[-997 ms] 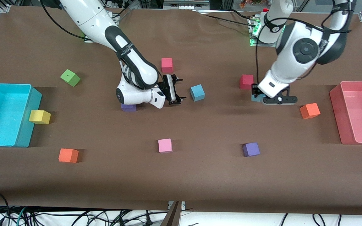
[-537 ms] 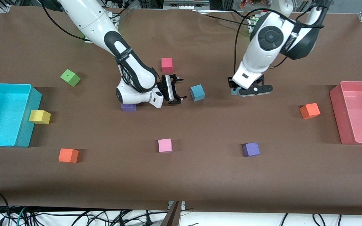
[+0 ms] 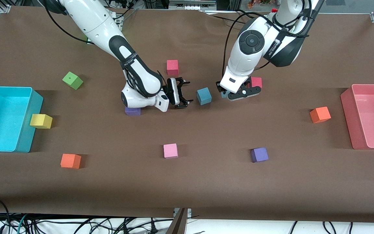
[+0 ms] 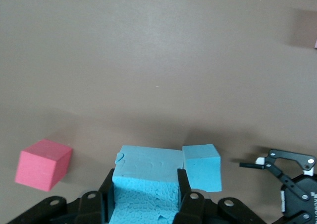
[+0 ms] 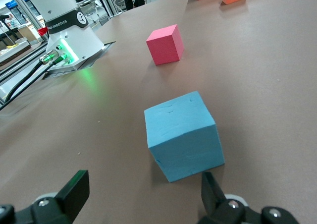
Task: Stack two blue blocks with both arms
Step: 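Carry the held cube with the left gripper above the placed blue cube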
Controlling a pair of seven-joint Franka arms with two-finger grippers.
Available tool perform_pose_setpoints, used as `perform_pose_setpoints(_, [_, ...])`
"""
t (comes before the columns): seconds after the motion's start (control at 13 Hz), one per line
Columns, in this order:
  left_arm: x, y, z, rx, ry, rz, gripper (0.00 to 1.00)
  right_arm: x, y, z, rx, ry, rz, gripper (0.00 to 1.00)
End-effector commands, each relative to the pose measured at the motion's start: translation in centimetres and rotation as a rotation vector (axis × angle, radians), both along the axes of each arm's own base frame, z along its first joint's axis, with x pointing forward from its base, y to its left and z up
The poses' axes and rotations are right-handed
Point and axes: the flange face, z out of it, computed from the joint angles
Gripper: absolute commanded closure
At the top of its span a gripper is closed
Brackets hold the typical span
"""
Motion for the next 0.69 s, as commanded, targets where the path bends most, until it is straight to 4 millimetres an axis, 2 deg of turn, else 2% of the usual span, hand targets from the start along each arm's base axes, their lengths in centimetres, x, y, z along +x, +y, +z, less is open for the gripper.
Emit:
perform_pose_setpoints(0.0, [-0.2, -2.9, -1.9, -0.02, 0.0, 0.059, 1.0, 0.0, 0.1, -0.4, 0.028, 0.001, -0.008, 0.0])
perform_pose_setpoints(0.15, [-0.9, -5.5, -4.3, -0.03, 0.002, 0.097, 1.0, 0.4, 0.3, -0.3, 0.032, -0.006, -0.013, 0.0])
perform_pose_setpoints(0.31, [-2.0, -8.1, -5.2, -0.043, -0.002, 0.107, 1.0, 0.4, 0.4, -0.4, 0.032, -0.006, -0.012, 0.0])
perform_pose_setpoints(0.61, [-2.5, -9.3, -7.5, -0.026, 0.011, 0.129, 1.0, 0.4, 0.3, -0.5, 0.034, -0.004, -0.011, 0.0])
